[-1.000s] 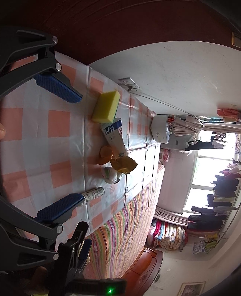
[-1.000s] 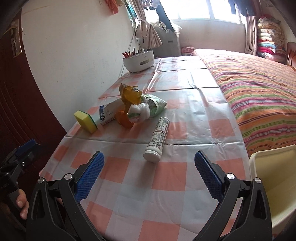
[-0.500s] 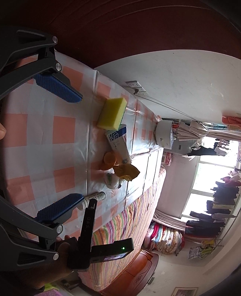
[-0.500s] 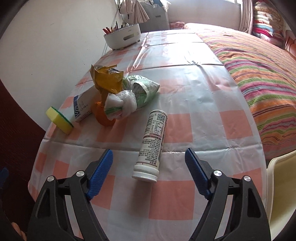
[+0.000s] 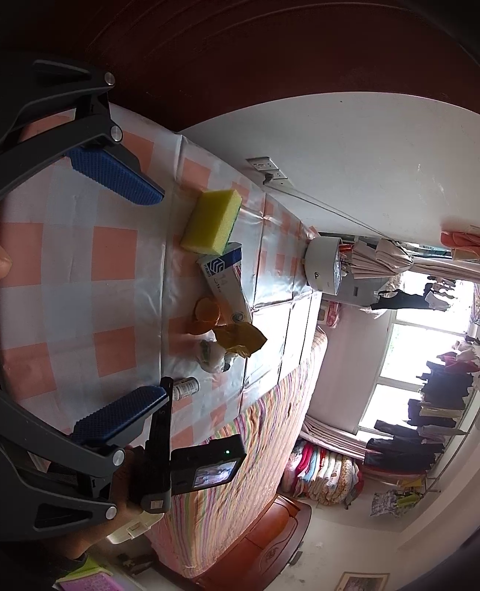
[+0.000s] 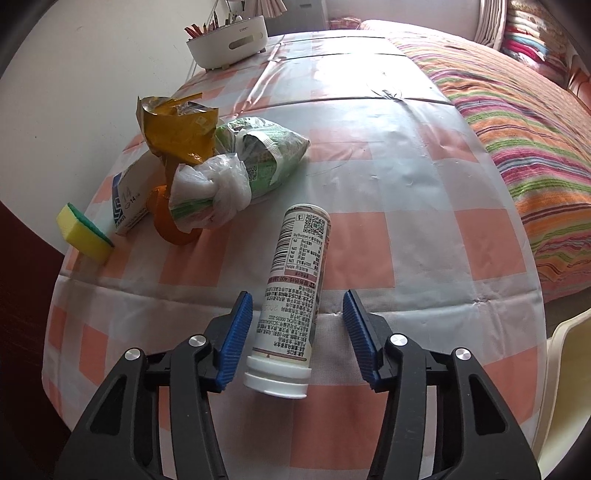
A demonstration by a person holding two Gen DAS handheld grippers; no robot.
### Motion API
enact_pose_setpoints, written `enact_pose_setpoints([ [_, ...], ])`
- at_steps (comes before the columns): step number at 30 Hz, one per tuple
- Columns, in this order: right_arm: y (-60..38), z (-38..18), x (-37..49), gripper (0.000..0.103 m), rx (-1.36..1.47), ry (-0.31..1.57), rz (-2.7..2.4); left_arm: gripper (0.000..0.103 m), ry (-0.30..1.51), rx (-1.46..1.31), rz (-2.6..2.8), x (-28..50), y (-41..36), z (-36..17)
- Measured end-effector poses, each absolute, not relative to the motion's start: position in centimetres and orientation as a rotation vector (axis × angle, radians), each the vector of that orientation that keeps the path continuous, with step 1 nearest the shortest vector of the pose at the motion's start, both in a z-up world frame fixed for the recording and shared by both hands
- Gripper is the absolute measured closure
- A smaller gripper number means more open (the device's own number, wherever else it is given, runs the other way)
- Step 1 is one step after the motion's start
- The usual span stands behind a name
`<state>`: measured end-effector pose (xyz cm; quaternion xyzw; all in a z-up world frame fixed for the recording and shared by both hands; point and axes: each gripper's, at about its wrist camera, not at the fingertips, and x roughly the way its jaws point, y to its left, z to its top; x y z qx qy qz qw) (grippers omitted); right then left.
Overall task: Collect trash
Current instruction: 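Close the right gripper around the white spray can, then grasp the yellow snack wrapper with the left gripper while the right lifts the spray can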
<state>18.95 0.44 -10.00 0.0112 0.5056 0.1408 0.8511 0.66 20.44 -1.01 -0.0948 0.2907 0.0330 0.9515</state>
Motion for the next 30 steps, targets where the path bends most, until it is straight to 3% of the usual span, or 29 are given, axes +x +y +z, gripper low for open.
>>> enact_pose_setpoints([
  [2,0.3,-9.9,18.9,0.073,0.036,1.058,0.314,0.007,0.594,-0.19,0.061,1.4,20.2,-0.9],
  [3,0.2,-9.8,18.8,0.074,0.033,1.054,0.317,0.007,0.601,-0.188,0.057,1.8,20.0,-0.9],
  [15,-7.7,-6.8,11.7,0.075,0.268,0.869,0.376,0.008,0.586,-0.321,0.042,8.3,19.8,-0.7],
  [30,-14.4,-4.8,5.2,0.075,0.363,0.75,0.365,0.008,0.707,-0.21,0.037,20.1,16.1,-4.0],
])
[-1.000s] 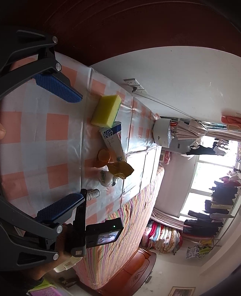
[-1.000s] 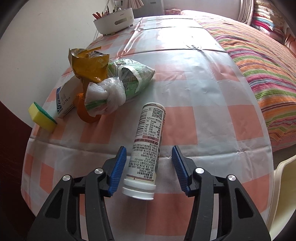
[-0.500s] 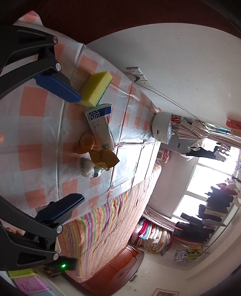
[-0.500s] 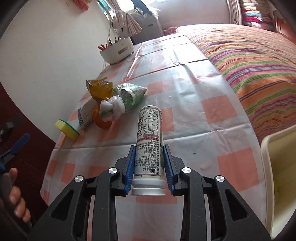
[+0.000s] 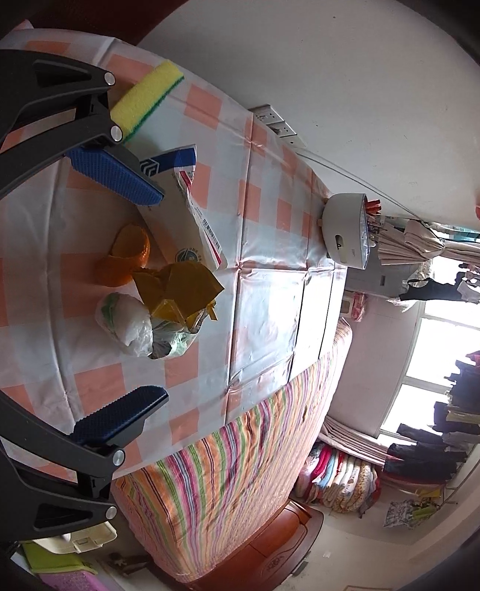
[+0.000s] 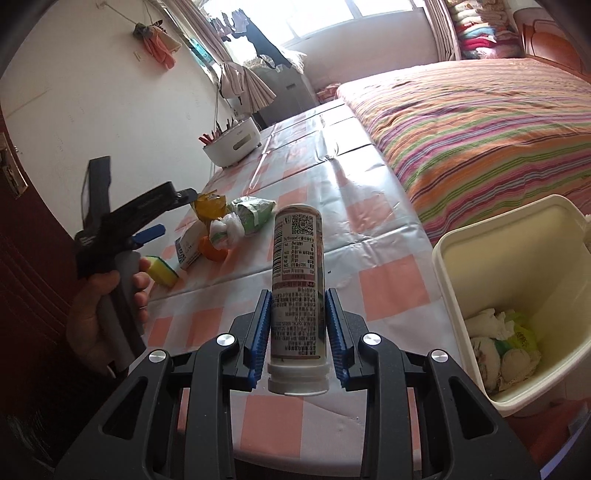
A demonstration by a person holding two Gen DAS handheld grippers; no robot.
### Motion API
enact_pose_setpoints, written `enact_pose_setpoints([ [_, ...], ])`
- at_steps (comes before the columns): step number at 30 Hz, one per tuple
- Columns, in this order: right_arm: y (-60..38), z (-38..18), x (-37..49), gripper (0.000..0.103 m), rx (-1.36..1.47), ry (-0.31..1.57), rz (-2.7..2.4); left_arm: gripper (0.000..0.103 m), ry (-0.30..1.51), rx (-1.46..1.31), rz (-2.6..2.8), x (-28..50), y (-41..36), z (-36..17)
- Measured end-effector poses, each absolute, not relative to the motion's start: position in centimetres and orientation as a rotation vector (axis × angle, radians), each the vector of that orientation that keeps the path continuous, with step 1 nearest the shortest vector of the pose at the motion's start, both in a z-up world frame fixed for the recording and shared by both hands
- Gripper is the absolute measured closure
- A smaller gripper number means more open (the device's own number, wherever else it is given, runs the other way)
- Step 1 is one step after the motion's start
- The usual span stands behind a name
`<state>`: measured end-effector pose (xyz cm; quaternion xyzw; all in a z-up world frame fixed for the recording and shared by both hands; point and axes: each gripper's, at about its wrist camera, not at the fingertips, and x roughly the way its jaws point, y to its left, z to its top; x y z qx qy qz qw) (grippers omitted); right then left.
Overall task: Collect trash
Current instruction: 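Grasp the yellow snack wrapper with the left gripper while the right lifts the spray can, then carry the spray can over the cream bin and open the right gripper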
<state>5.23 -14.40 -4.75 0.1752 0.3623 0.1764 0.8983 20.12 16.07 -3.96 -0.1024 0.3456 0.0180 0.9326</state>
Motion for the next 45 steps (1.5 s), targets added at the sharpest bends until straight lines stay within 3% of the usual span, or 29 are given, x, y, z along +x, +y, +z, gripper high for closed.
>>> enact_pose_setpoints([
  [4,-14.9,-4.3,4.7,0.075,0.379,0.728,0.375,0.008,0.736,-0.218,0.046,22.0,16.1,-4.8],
  [6,-15.0,-4.2,4.6,0.075,0.383,0.722,0.381,0.014,0.741,-0.201,0.053,22.6,15.9,-5.0],
  [8,-15.1,-4.1,4.4,0.075,0.388,0.714,0.389,0.045,0.766,-0.183,0.046,23.2,15.5,-5.4],
  [10,-15.0,-4.1,4.3,0.075,0.386,0.71,0.394,0.066,0.809,-0.156,0.053,23.9,15.3,-6.0],
  [14,-15.2,-3.5,3.9,0.075,0.369,0.693,0.397,0.081,0.818,-0.191,0.05,24.0,15.7,-6.5],
  [26,-17.3,-2.9,1.0,0.075,0.361,0.619,0.333,0.084,0.634,-0.141,-0.018,15.0,13.4,-2.1],
  [45,-27.3,-6.1,2.0,0.075,0.427,0.585,0.075,0.083,0.64,-0.118,-0.24,9.5,6.1,-0.7],
])
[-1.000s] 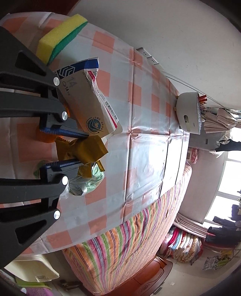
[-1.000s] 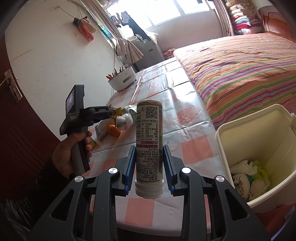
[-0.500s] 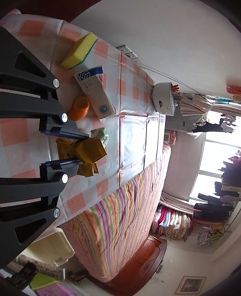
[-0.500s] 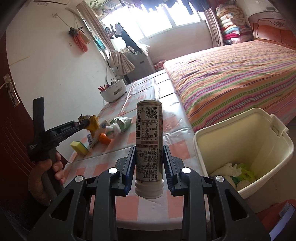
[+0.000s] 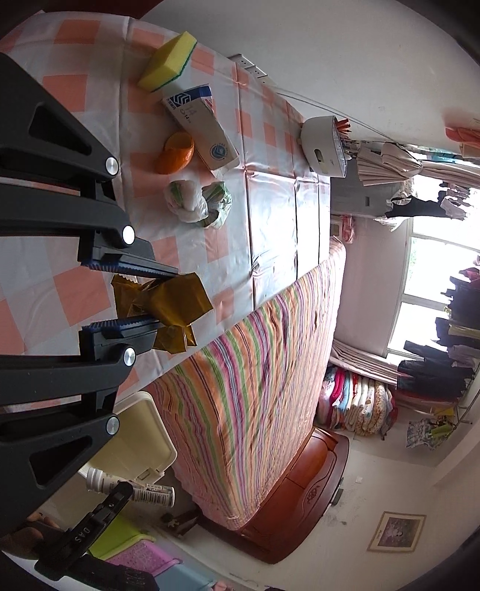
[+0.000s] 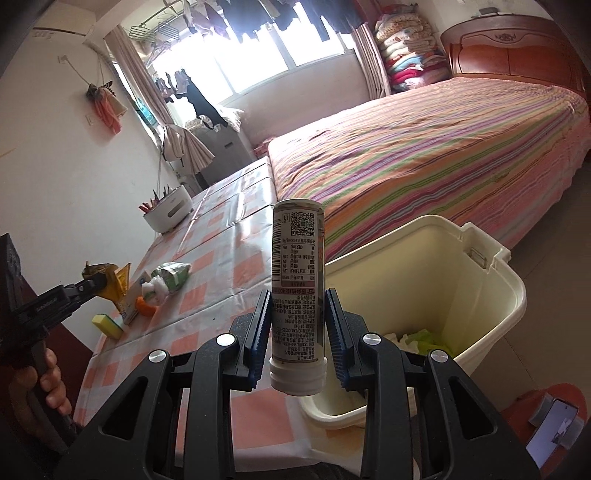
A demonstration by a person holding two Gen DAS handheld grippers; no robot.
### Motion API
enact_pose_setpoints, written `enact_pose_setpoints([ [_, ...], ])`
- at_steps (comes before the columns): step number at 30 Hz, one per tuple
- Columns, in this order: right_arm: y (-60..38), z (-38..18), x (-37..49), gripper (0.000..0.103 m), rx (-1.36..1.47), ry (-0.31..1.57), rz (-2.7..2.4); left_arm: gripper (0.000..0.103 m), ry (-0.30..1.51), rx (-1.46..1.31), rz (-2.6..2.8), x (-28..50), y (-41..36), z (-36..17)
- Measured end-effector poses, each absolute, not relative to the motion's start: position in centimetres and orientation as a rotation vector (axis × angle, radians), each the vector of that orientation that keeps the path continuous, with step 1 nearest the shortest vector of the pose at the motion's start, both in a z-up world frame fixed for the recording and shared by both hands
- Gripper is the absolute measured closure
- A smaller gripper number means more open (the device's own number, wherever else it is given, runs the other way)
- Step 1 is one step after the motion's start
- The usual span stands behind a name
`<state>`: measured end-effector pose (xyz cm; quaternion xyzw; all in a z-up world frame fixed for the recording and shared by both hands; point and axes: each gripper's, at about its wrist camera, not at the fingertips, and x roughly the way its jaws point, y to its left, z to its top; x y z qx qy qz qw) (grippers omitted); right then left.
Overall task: Collect trash
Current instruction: 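Carry the spray can over the cream bin and open the right gripper, then carry the yellow wrapper over the cream bin and open the left gripper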
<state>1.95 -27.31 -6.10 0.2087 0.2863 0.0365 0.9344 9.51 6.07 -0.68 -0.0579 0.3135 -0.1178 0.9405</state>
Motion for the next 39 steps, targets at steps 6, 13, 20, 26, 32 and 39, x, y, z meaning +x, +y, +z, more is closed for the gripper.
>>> enact_pose_setpoints([
  [6,-28.5,-7.2,3.7,0.075,0.411,0.593,0.031,0.083,0.646,-0.108,-0.271,9.2,4.9,-0.5],
  [13,-28.9,-7.4,4.6,0.064,0.413,0.582,0.005,0.083,0.646,-0.09,-0.299,9.0,3.7,-0.3],
  [20,-30.7,-5.6,1.5,0.062,0.47,0.509,-0.027,0.083,0.656,-0.068,-0.36,9.5,1.5,-0.1],
  [26,-31.6,-4.8,-2.5,0.057,0.488,0.457,-0.068,0.083,0.701,-0.029,-0.469,10.5,-3.3,-0.8],
  [32,-32.4,-4.3,-5.6,0.053,0.479,0.432,-0.112,0.083,0.768,0.011,-0.574,11.4,-8.7,-2.6],
  [39,-33.0,-3.8,-6.7,0.053,0.482,0.421,-0.13,0.078,0.835,0.054,-0.638,12.8,-13.6,-4.3],
])
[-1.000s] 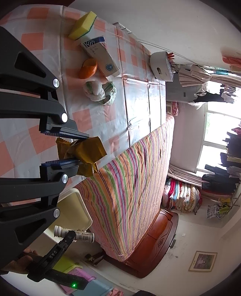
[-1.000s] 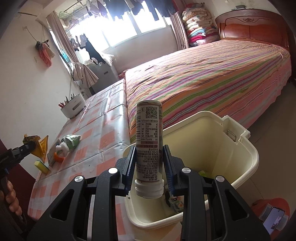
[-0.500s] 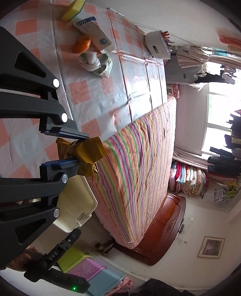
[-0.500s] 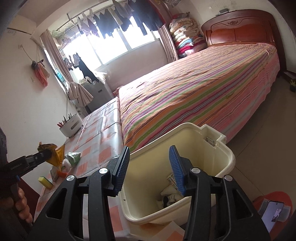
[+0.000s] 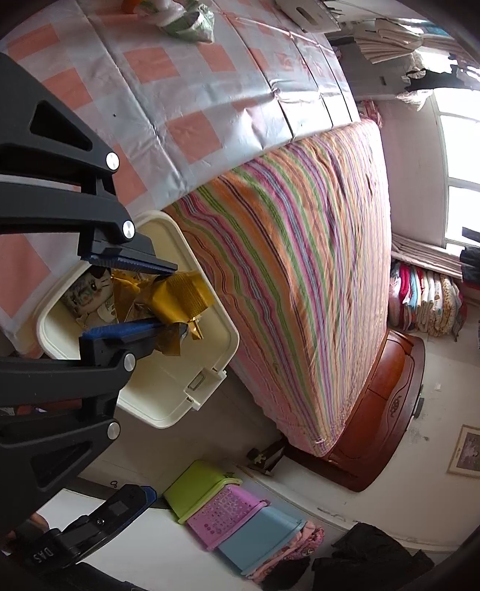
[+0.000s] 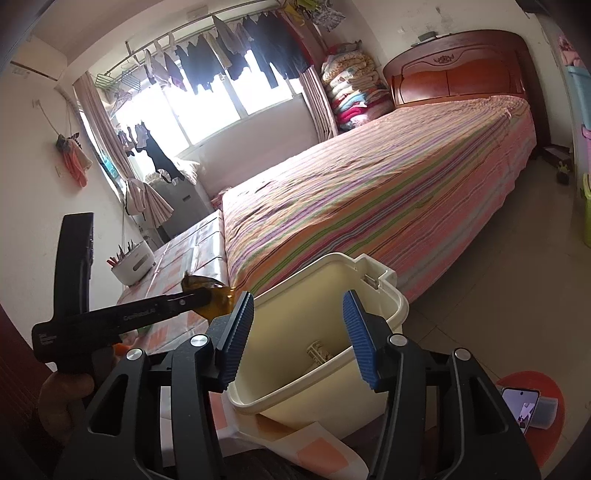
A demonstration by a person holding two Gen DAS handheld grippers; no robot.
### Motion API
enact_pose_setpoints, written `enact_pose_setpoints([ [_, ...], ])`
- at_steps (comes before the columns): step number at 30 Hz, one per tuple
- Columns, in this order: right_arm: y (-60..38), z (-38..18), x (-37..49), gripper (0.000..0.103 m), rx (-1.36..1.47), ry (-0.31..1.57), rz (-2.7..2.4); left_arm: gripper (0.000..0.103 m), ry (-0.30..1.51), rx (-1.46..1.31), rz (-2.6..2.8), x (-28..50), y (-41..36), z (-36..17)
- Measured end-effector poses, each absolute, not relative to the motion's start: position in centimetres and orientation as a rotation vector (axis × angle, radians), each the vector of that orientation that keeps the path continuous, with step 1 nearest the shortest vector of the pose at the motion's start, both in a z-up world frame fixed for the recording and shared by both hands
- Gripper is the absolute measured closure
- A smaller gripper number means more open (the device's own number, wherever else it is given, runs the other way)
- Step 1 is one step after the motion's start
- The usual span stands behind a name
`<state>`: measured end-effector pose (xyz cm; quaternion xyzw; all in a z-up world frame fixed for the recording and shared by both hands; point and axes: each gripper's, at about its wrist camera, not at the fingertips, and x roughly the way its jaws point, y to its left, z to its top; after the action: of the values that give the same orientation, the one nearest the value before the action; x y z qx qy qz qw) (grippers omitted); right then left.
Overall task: Collect trash
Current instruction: 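Carry the yellow wrapper over the cream bin and open the left gripper, then move both grippers back to the table, right toward the white plastic bag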
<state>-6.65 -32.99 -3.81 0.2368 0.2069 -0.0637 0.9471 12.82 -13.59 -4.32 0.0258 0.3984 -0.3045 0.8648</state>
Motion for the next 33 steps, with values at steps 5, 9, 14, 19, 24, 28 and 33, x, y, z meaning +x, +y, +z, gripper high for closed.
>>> enact_pose_setpoints([
  [5,-32.9,-3.5,-7.0,0.052,0.475,0.415,-0.127,0.036,0.814,0.047,-0.634,12.6,-14.4,-4.3],
  [9,-32.6,-3.3,-7.3,0.052,0.474,0.411,-0.109,0.03,0.799,0.051,-0.62,11.9,-13.8,-3.9],
  [14,-31.7,-2.9,-7.1,0.05,0.466,0.411,-0.071,0.03,0.768,0.03,-0.579,10.2,-10.3,-3.1],
  [19,-30.0,-2.3,-6.5,0.044,0.459,0.412,-0.01,0.03,0.701,0.007,-0.465,7.8,-4.2,-2.9],
  [24,-25.5,-1.7,-4.0,0.044,0.419,0.457,0.114,0.03,0.633,-0.039,-0.287,5.5,3.0,-3.1],
  [28,-20.9,-1.0,-1.8,0.041,0.377,0.493,0.221,0.03,0.635,-0.096,-0.185,4.8,7.9,-3.4],
  [33,-13.7,-0.8,1.8,0.041,0.305,0.572,0.367,0.03,0.634,-0.128,-0.073,3.7,12.9,-4.2],
])
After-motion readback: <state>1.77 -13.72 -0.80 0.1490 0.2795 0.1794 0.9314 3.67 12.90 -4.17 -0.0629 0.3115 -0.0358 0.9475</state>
